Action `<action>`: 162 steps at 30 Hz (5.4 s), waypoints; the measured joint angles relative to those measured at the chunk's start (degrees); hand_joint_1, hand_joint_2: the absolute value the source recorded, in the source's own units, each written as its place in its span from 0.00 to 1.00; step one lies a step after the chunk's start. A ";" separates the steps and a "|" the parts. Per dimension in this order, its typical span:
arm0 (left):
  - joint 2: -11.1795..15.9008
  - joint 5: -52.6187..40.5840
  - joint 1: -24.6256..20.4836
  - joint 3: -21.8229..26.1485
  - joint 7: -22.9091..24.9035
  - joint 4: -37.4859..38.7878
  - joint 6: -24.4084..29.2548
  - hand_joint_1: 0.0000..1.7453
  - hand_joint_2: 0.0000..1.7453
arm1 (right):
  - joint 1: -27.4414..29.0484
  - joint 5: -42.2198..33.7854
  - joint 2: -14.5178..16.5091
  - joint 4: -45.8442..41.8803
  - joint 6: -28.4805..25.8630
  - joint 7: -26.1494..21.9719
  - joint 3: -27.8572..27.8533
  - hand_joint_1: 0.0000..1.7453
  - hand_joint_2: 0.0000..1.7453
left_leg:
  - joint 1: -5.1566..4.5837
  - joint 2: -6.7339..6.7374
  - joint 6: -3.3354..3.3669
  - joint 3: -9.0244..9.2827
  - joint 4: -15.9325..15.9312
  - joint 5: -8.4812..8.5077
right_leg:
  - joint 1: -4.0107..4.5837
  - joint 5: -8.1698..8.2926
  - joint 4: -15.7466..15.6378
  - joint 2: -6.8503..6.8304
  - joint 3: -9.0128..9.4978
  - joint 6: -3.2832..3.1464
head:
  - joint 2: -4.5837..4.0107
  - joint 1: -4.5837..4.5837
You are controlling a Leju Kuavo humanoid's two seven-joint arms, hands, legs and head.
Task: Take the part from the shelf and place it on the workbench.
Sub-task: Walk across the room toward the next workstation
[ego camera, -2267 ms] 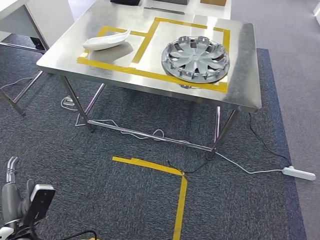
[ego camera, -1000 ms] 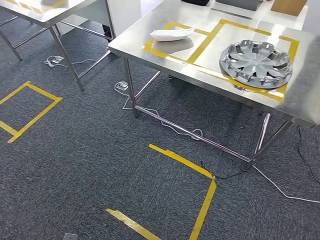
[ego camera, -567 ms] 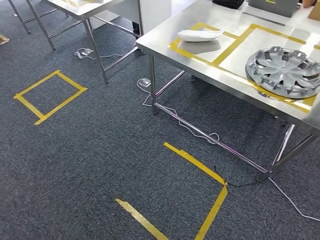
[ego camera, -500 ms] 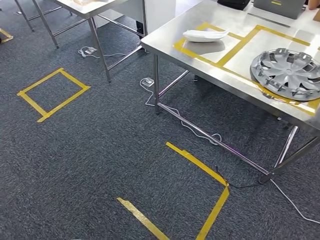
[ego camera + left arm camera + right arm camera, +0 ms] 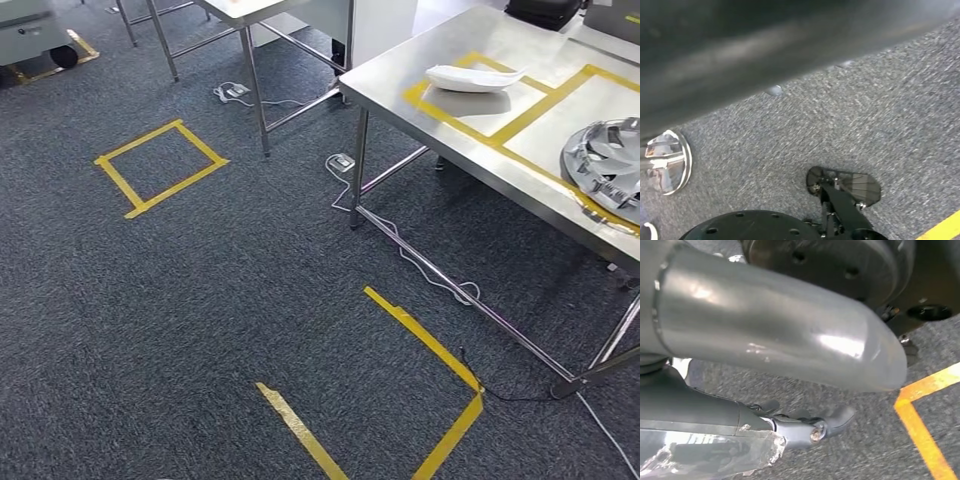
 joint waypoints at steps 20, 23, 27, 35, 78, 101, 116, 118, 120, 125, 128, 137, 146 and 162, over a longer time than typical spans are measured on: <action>-0.15 -6.02 -1.46 2.91 -5.02 0.00 2.10 0.00 0.00 | -1.33 -1.87 0.19 -1.53 0.33 -0.72 0.97 0.00 0.00 | -0.24 6.87 1.76 0.86 0.26 -1.32 | 0.53 -5.58 8.87 -5.27 -3.81 0.72 | 0.00 0.11; 0.04 -5.49 -1.48 4.68 -4.81 -0.02 1.31 0.00 0.00 | -0.99 -1.91 0.48 -1.62 0.09 -0.24 1.45 0.00 0.00 | -0.37 4.73 1.98 0.72 0.29 -1.26 | 0.46 -7.56 17.09 -4.14 -8.38 0.73 | 0.00 0.15; 0.64 -5.79 -1.47 6.31 -4.87 -0.02 0.39 0.00 0.00 | -1.02 -2.14 0.75 -1.83 -0.72 -0.61 1.80 0.00 0.00 | -0.44 1.83 1.77 1.01 0.36 -1.37 | 0.46 0.27 5.05 -1.25 -3.91 -0.36 | 0.00 0.10; 1.26 -8.33 -1.80 8.90 -5.97 -0.04 0.32 0.00 0.00 | -1.16 -3.15 1.43 -1.90 -1.05 -1.27 1.97 0.00 0.00 | -0.16 4.06 -0.45 -3.14 7.18 -4.64 | 0.29 1.20 -1.57 -3.24 0.30 -1.90 | 0.00 -0.09; 1.44 -15.05 -2.64 11.99 -5.90 -0.02 1.98 0.00 0.00 | -1.66 -4.12 2.29 -1.85 -1.82 -1.78 3.79 0.00 0.00 | -0.45 8.83 1.05 0.47 0.75 -1.88 | 1.59 -0.25 1.04 -9.81 -1.30 -0.70 | 0.00 0.15; 1.26 -16.56 -2.58 14.51 -5.61 -0.02 2.21 0.00 0.00 | -1.24 -5.16 2.34 -1.88 -1.81 -1.78 4.66 0.00 0.00 | 0.00 5.89 -0.44 -9.41 16.01 -4.11 | 0.59 -4.21 0.65 -6.77 2.73 -1.69 | 0.00 -0.31; 1.17 -17.72 -2.95 15.41 -6.50 -0.04 2.66 0.00 0.00 | -1.75 -5.66 2.52 -2.08 -1.80 -1.84 4.91 0.00 0.00 | -0.01 3.01 2.25 4.34 1.50 -5.56 | -0.34 -12.01 14.80 -3.97 -7.96 2.03 | 0.00 0.05; 1.03 -18.51 -2.79 15.59 -6.64 -0.04 3.21 0.00 0.00 | -1.39 -5.68 2.52 -2.06 -1.86 -1.81 5.03 0.00 0.00 | 0.58 1.32 1.41 6.26 1.59 -7.17 | -0.91 -5.68 9.80 -2.80 -9.05 2.69 | 0.00 0.19; 0.97 -19.28 -2.71 15.65 -6.59 -0.04 3.66 0.00 0.00 | -1.20 -5.69 2.51 -2.01 -1.89 -1.79 5.14 0.00 0.00 | 0.88 -0.05 0.44 7.22 1.94 -8.65 | -1.15 0.89 6.23 -1.58 -9.19 2.31 | 0.00 0.57; 0.95 -19.76 -2.72 15.68 -6.52 -0.04 3.84 0.00 0.00 | -1.54 -5.84 2.43 -1.95 -1.96 -1.84 5.34 0.00 0.00 | 1.03 1.78 -1.42 6.02 4.45 -9.05 | -0.87 2.20 5.11 -3.07 -7.82 -0.24 | 0.00 0.40; 0.91 -20.02 -3.12 15.69 -6.52 -0.04 3.84 0.00 0.00 | -1.51 -5.89 2.41 -1.95 -1.92 -1.89 5.56 0.00 0.00 | 0.82 5.37 -1.96 0.40 13.37 -12.81 | -0.56 1.47 4.33 -4.87 -6.51 -1.12 | 0.00 0.00; 1.23 -20.43 -3.33 15.72 -6.62 -0.04 3.84 0.00 0.00 | -1.53 -5.99 2.71 -1.94 -1.88 -1.89 5.68 0.00 0.00 | -2.09 11.89 2.36 0.14 3.66 -6.13 | 1.32 -0.94 3.89 -10.99 -3.30 -1.50 | 0.00 -0.32; 0.80 -20.51 -3.01 15.75 -6.82 -0.02 3.75 0.00 0.00 | -1.43 -6.03 2.66 -1.97 -1.90 -1.96 5.73 0.00 0.00 | -0.72 4.38 2.24 0.83 1.09 -2.56 | 0.33 -7.28 18.39 -4.00 -9.95 0.91 | 0.00 -0.26; 0.78 -21.68 -2.94 15.86 -6.89 -0.02 3.90 0.00 0.00 | -1.48 -6.07 2.61 -1.95 -1.94 -1.95 6.41 0.00 0.00 | -0.04 5.91 -1.40 -7.47 16.61 -7.74 | -0.49 -1.01 2.62 -6.88 -2.20 -1.49 | 0.00 -1.08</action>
